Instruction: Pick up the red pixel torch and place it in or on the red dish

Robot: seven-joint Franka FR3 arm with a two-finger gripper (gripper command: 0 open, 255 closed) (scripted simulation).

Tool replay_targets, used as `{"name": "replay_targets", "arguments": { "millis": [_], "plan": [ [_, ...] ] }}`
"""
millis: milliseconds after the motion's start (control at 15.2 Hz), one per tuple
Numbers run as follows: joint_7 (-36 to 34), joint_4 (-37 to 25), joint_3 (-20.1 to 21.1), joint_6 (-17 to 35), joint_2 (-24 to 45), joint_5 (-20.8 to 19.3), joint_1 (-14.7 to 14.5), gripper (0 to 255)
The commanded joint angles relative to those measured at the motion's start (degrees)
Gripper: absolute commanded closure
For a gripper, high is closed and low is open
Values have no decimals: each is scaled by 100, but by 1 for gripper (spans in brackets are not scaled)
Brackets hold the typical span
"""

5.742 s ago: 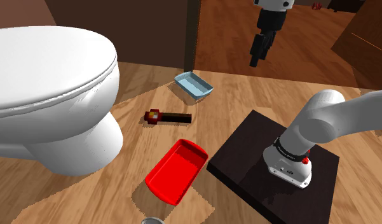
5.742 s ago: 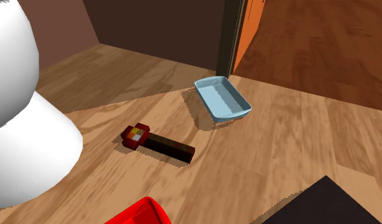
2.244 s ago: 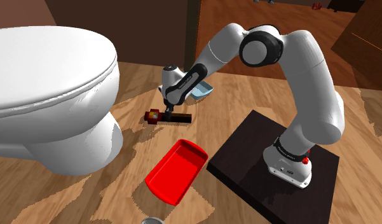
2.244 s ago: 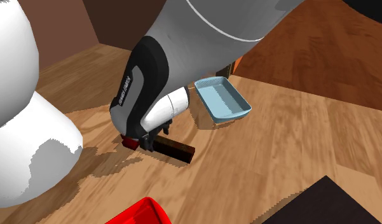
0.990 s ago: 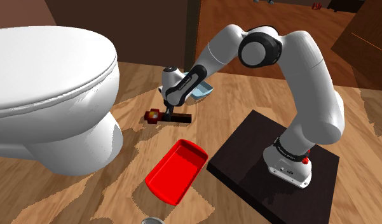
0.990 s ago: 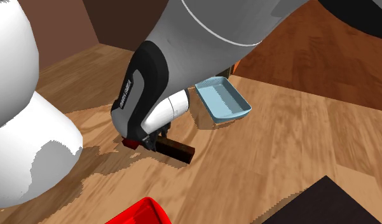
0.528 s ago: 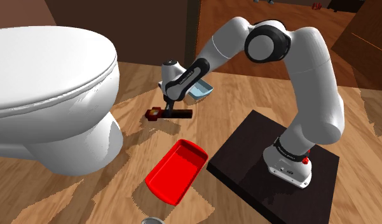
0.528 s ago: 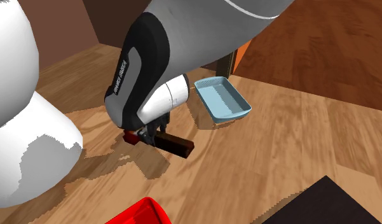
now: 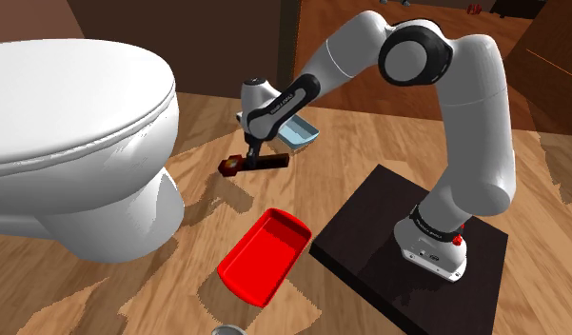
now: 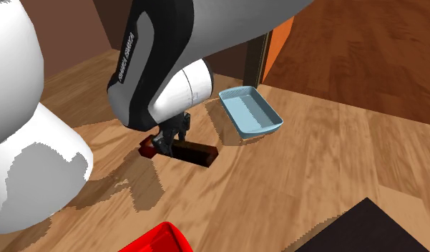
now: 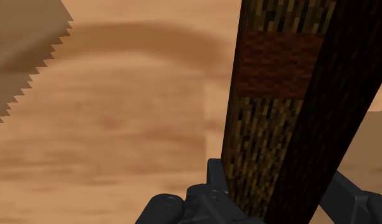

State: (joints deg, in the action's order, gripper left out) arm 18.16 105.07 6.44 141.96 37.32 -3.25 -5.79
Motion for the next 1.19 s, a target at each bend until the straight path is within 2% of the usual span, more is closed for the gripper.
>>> {"name": "replay_targets", "arguments": {
  "millis": [0,462,1122],
  "plan": [
    [2,11,12,-104,-118,12,6,255],
    [18,47,47,-419,-470,53,33,255],
    [-990,1927,308,358,-1598,50,-647,255]
  ]
}}
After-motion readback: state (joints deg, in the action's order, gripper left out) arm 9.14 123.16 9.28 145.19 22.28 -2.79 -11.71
